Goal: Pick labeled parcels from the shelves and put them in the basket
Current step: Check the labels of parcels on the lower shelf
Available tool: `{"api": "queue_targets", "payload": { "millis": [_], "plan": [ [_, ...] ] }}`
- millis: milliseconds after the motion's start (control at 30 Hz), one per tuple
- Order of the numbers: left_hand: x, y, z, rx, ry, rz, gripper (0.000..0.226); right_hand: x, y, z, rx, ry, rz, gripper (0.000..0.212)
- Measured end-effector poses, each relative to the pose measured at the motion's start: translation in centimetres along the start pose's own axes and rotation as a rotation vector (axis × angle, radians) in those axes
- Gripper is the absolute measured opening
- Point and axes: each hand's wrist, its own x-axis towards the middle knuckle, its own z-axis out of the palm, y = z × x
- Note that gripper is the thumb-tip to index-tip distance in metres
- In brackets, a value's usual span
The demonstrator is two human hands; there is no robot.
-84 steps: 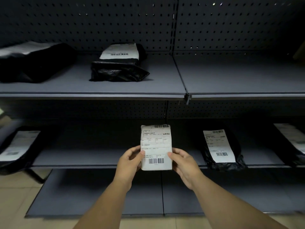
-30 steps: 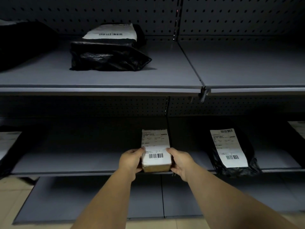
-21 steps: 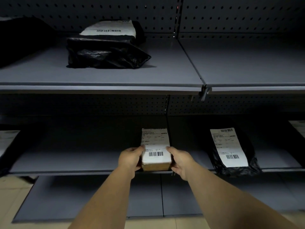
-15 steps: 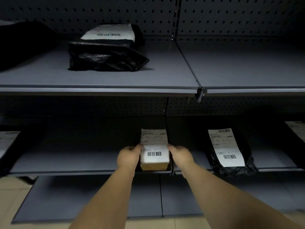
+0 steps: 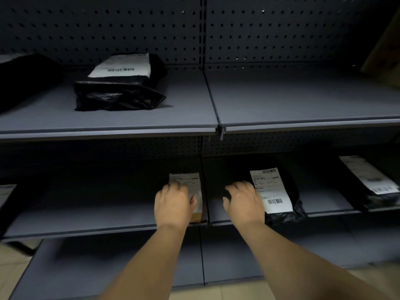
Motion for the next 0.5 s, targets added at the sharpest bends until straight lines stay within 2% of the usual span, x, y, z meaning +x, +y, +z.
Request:
{"api": "queue_targets", "payload": {
  "millis": [500],
  "plan": [
    [-0.9, 14.1, 1.5, -0.064, -0.028, 0.019, 0.033, -1.0, 13.8, -3.6, 0.030, -0.018, 0.084, 0.038]
  ]
}}
